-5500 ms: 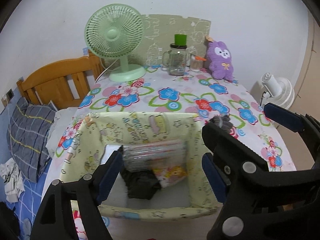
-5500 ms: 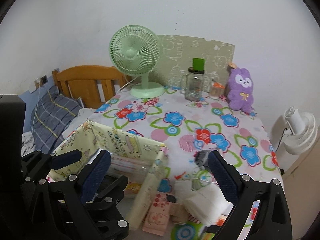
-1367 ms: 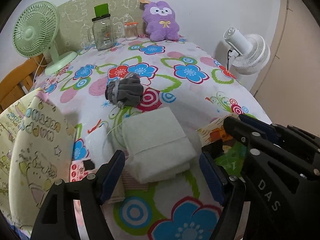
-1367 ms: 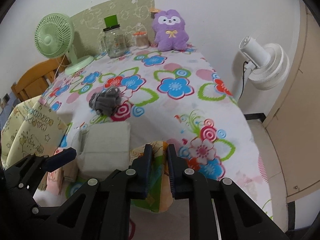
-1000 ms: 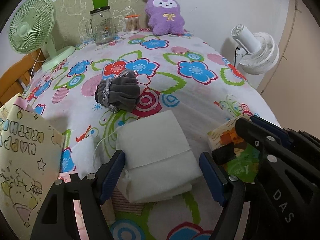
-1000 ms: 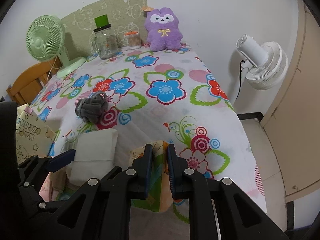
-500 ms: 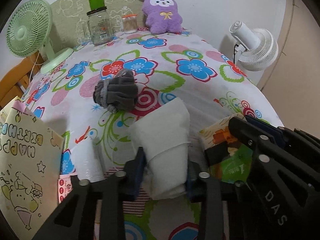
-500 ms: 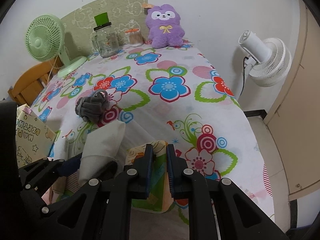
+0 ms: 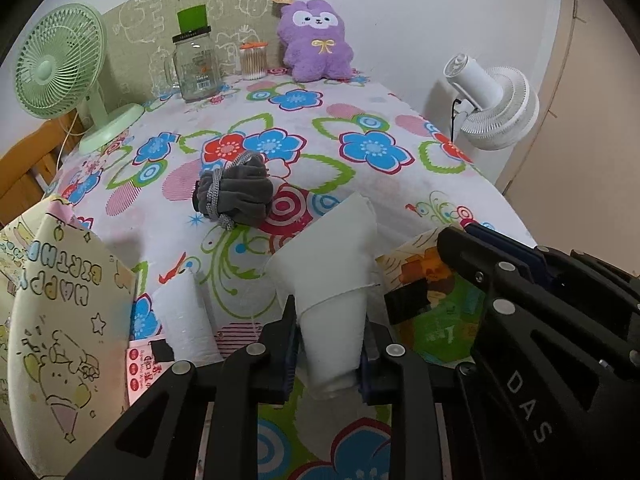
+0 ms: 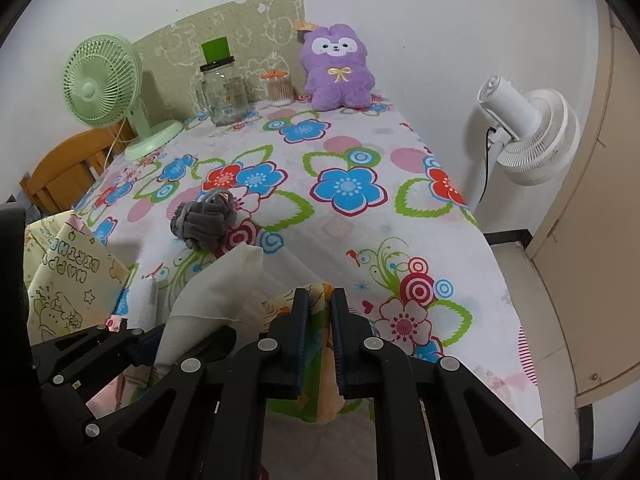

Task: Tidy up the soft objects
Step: 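Carry the white towel with the left tool while the right tool carries the tissue pack to the box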

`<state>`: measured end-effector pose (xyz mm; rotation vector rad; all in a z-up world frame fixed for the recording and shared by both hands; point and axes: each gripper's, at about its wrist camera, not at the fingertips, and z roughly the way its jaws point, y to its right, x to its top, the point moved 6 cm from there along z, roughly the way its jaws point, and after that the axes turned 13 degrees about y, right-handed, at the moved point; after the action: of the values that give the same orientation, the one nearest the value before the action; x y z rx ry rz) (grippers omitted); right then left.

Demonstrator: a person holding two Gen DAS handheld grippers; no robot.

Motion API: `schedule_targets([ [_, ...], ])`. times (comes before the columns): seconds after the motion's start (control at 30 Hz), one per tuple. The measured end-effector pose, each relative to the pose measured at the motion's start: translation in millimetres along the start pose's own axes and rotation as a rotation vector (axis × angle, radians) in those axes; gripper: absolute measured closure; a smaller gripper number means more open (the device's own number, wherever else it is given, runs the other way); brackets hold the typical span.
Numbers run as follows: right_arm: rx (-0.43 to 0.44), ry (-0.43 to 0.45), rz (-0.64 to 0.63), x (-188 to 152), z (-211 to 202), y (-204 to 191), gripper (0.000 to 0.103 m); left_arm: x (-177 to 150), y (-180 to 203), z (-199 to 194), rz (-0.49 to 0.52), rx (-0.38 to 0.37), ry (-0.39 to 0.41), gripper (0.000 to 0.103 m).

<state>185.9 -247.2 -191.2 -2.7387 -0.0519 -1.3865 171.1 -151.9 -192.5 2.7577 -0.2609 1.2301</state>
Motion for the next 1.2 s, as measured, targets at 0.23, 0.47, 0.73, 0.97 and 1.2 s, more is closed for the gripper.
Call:
schedule_targets([
  [0.23, -0.001, 0.031, -0.015, 8, -13, -7, 0.09, 7, -4, -16, 0.003, -0.006, 0.035, 0.081],
  [0.47, 0.001, 0.061, -0.028, 15, -28, -17, 0.091, 8, -8, -30, 0.001, -0.008, 0.062, 0.081],
  [0.73, 0.004, 0.097, -0.045, 24, -45, -28, 0.091, 17, -14, -50, 0.012, 0.005, 0.103, 0.081],
  [0.97, 0.003, 0.146, -0.061, 40, -67, -42, 0.091, 30, -21, -75, 0.025, 0.016, 0.158, 0.081],
  [1.2, 0.006, 0.19, -0.075, 53, -88, -56, 0.091, 37, -30, -98, 0.029, 0.019, 0.202, 0.081],
])
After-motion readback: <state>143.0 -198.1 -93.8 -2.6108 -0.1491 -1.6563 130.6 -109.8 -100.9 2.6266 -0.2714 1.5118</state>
